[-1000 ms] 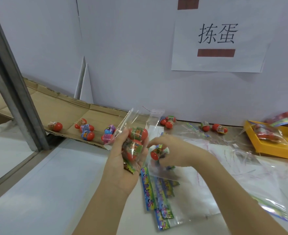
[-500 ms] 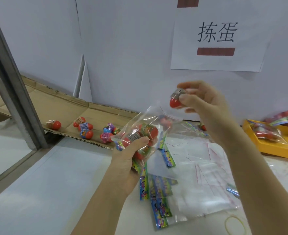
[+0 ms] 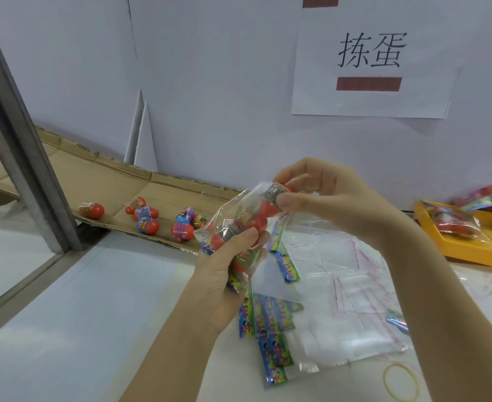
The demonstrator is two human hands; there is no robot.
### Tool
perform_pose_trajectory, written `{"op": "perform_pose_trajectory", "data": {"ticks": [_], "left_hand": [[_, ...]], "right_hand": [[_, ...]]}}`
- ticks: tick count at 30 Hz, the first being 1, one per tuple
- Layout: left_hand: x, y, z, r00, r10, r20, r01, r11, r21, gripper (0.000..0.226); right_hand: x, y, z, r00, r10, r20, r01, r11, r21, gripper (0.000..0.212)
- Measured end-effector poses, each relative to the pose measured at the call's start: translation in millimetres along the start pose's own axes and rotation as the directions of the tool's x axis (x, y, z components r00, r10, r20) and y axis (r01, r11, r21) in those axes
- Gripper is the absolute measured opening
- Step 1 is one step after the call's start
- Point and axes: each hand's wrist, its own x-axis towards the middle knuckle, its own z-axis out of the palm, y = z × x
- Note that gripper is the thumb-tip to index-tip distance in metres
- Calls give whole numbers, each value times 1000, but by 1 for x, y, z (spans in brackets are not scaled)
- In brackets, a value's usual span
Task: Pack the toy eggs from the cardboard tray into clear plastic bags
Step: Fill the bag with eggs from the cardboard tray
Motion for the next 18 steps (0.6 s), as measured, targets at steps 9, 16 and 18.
{"op": "perform_pose_trajectory", "data": {"ticks": [9,16,18], "left_hand": [[0,1,0,1000,2,8,-2,998,60,30],[1,-2,-2,997,14,81,-12,1000,-27,35],[1,-2,-2,995,29,93,-26,999,-34,36]], "right_hand": [[-2,-4,4,990,-8,140,25,992,-122,25],[-3,-8,1,996,-31,81,52,959,-280,26],[-4,-11,0,996,-50,80,73,947,-313,25]]}}
